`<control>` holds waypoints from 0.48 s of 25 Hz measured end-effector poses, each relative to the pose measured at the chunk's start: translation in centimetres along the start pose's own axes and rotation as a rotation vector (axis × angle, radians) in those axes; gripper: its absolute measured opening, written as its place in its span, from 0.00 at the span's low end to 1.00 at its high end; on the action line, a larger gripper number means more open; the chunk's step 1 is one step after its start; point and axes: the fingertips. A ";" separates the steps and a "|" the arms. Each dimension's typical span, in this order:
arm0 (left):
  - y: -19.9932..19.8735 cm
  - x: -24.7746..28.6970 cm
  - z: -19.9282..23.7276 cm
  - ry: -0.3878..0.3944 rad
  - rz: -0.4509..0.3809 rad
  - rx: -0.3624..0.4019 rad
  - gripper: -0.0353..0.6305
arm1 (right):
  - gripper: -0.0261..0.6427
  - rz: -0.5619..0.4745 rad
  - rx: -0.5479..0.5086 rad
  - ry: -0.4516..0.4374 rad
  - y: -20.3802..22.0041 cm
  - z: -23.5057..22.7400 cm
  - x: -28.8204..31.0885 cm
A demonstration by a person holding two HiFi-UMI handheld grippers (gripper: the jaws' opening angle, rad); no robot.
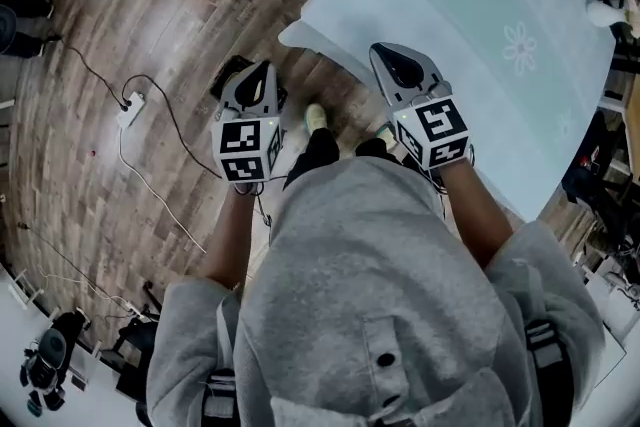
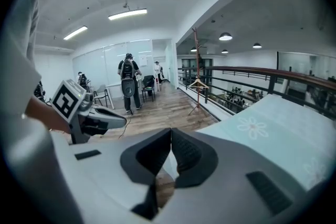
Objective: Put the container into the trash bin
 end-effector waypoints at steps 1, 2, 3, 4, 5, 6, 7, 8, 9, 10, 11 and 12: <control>-1.6 0.0 -1.2 0.029 -0.024 0.017 0.08 | 0.08 -0.014 0.015 0.030 -0.2 -0.9 -1.0; -3.1 0.0 -2.5 0.057 -0.046 0.039 0.08 | 0.08 -0.027 0.029 0.060 -0.3 -1.7 -1.9; -4.5 0.1 -3.7 0.082 -0.066 0.063 0.08 | 0.08 -0.039 0.042 0.090 -0.4 -2.6 -2.9; -5.8 0.0 -4.9 0.104 -0.083 0.085 0.08 | 0.08 -0.049 0.054 0.118 -0.5 -3.4 -3.8; -6.9 0.0 -6.1 0.125 -0.097 0.101 0.08 | 0.08 -0.059 0.067 0.144 -0.5 -4.2 -4.7; -7.9 0.0 -7.2 0.146 -0.111 0.113 0.08 | 0.08 -0.070 0.082 0.169 -0.5 -5.1 -5.7; -8.8 0.1 -8.4 0.167 -0.123 0.124 0.08 | 0.08 -0.081 0.097 0.193 -0.4 -5.9 -6.6; -9.6 0.2 -9.5 0.187 -0.135 0.136 0.08 | 0.08 -0.092 0.113 0.218 -0.3 -6.7 -7.6; -10.3 0.4 -10.4 0.205 -0.144 0.150 0.08 | 0.08 -0.104 0.128 0.242 -0.2 -7.4 -8.4; -10.8 0.6 -11.3 0.222 -0.149 0.164 0.08 | 0.08 -0.114 0.142 0.266 0.0 -8.0 -9.3; -11.2 0.8 -12.1 0.236 -0.151 0.178 0.08 | 0.08 -0.123 0.154 0.289 0.2 -8.5 -10.0; -11.5 1.1 -12.8 0.250 -0.151 0.190 0.08 | 0.08 -0.129 0.162 0.310 0.4 -9.0 -10.7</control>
Point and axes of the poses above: the fingertips, and each gripper's own axes: x forward along the fingers, z to its left, y out of its underside
